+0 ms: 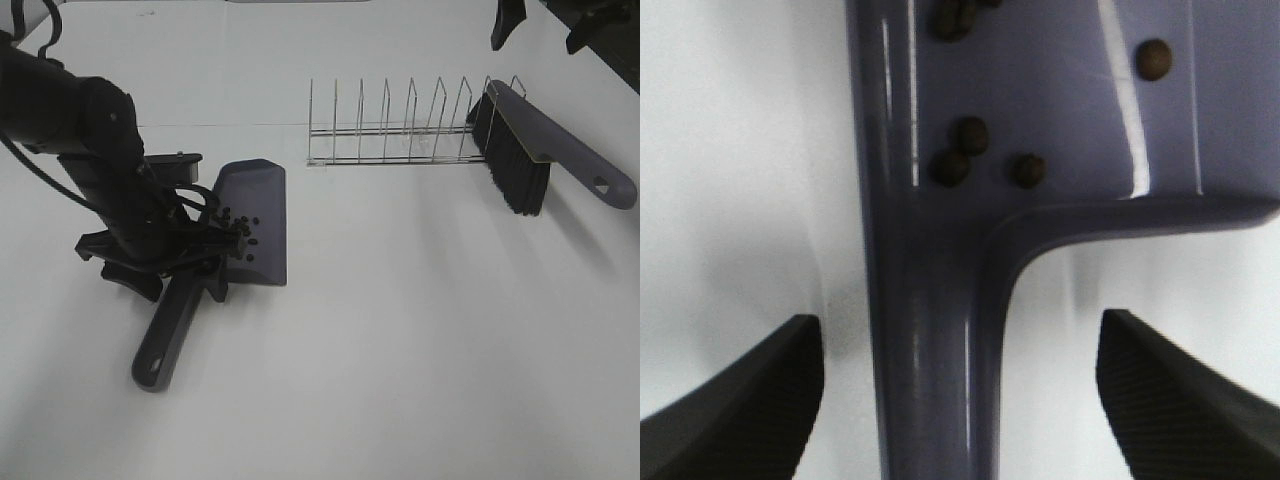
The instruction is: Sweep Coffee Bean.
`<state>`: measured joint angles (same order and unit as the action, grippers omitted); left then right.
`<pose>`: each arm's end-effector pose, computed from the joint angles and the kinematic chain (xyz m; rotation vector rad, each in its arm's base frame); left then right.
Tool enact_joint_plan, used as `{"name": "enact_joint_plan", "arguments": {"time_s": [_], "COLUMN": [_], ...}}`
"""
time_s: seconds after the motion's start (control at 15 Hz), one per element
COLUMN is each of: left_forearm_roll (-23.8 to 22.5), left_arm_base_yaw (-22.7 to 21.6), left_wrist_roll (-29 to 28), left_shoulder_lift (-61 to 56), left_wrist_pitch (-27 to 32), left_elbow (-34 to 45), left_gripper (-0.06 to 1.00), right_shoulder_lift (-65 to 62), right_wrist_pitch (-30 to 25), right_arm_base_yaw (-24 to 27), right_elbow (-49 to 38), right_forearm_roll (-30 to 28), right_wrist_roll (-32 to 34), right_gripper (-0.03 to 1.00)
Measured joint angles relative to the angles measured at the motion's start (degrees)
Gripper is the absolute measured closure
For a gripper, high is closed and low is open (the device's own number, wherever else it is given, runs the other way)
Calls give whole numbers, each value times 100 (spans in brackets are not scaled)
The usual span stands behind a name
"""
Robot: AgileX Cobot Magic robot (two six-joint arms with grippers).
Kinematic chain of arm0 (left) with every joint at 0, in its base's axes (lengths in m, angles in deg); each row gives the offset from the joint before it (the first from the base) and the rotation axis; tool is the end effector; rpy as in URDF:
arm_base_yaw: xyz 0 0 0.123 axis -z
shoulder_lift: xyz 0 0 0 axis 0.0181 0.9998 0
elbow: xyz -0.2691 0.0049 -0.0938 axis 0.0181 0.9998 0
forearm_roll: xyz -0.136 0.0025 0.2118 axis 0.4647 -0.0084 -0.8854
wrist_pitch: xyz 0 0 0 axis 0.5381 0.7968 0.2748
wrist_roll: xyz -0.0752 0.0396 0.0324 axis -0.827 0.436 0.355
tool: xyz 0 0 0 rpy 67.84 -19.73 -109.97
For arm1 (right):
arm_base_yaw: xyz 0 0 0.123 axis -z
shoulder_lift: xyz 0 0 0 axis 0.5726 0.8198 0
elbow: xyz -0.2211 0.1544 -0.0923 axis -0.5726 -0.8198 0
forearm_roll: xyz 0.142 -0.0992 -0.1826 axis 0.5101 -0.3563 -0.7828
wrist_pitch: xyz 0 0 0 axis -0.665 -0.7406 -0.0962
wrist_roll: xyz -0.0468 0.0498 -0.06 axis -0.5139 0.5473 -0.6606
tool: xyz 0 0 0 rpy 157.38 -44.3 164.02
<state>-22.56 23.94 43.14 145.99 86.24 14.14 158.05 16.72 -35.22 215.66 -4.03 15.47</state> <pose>0.3405 -0.1741 0.1092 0.1744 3.0590 -0.2967 0.5027 0.0097 0.2766 0.0386 2.6819 0.1249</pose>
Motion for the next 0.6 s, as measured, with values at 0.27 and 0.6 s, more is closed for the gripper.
{"name": "enact_joint_plan", "arguments": {"time_s": [0.27,0.6], "left_forearm_roll": [-401,-1409], "left_arm_base_yaw": [0,0], "left_wrist_roll": [11,-447], "left_shoulder_lift": [-63,-1610], "left_wrist_pitch": [1215,1948], "left_elbow": [-751,-859], "left_gripper": [22,22], "right_shoulder_lift": [-768,-2286], "right_wrist_pitch": [-6,0], "right_arm_base_yaw": [0,0], "right_elbow": [-573,-2618], "right_forearm_roll": [143,143], "right_wrist_roll": [-11,-223], "right_gripper": [21,21]}}
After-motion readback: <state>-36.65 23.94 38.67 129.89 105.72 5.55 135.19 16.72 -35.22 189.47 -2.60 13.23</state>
